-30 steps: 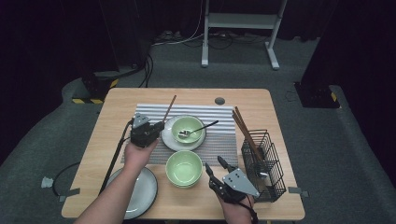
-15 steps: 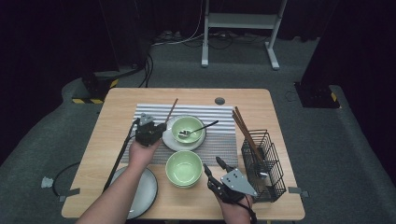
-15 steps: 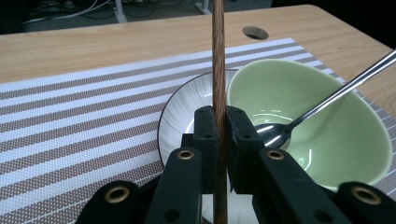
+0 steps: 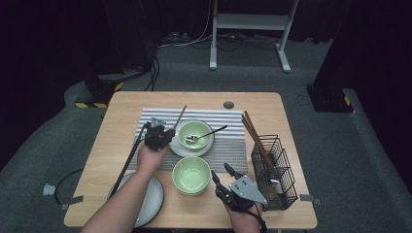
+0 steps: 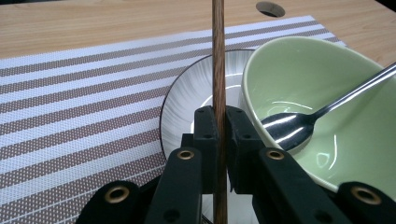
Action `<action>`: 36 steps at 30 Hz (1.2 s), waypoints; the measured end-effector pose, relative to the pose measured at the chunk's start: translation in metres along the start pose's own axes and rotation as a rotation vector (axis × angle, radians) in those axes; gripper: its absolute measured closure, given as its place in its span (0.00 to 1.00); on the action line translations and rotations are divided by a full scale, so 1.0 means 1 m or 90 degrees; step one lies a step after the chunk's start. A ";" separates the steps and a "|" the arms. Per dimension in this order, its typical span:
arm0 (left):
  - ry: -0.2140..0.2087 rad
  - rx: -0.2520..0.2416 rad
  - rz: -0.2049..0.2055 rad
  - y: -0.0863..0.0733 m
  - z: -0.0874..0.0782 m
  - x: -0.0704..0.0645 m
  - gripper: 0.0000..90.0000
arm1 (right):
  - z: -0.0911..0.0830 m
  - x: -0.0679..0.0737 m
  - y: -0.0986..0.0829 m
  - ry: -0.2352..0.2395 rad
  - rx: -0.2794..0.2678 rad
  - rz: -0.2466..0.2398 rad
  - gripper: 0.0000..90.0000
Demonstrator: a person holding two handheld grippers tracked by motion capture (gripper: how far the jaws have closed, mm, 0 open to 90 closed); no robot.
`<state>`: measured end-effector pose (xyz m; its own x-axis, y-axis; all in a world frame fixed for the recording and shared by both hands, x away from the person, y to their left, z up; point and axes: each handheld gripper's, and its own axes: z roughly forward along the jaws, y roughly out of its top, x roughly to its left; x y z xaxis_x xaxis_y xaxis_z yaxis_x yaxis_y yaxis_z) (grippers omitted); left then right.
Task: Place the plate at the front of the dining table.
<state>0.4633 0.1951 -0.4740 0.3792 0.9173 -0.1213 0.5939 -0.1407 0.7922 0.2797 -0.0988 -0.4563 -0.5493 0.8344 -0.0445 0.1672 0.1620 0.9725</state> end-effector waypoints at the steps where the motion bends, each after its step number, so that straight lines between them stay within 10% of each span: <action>1: 0.001 0.001 -0.001 0.000 0.001 0.000 0.93 | 0.000 0.000 0.000 0.000 0.000 0.000 0.56; 36: 0.006 0.053 -0.012 0.000 0.016 0.000 0.92 | 0.001 -0.002 -0.001 0.001 0.001 0.003 0.56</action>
<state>0.4747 0.1892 -0.4834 0.3605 0.9237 -0.1299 0.6577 -0.1530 0.7376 0.2811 -0.1000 -0.4569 -0.5505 0.8339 -0.0401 0.1712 0.1597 0.9722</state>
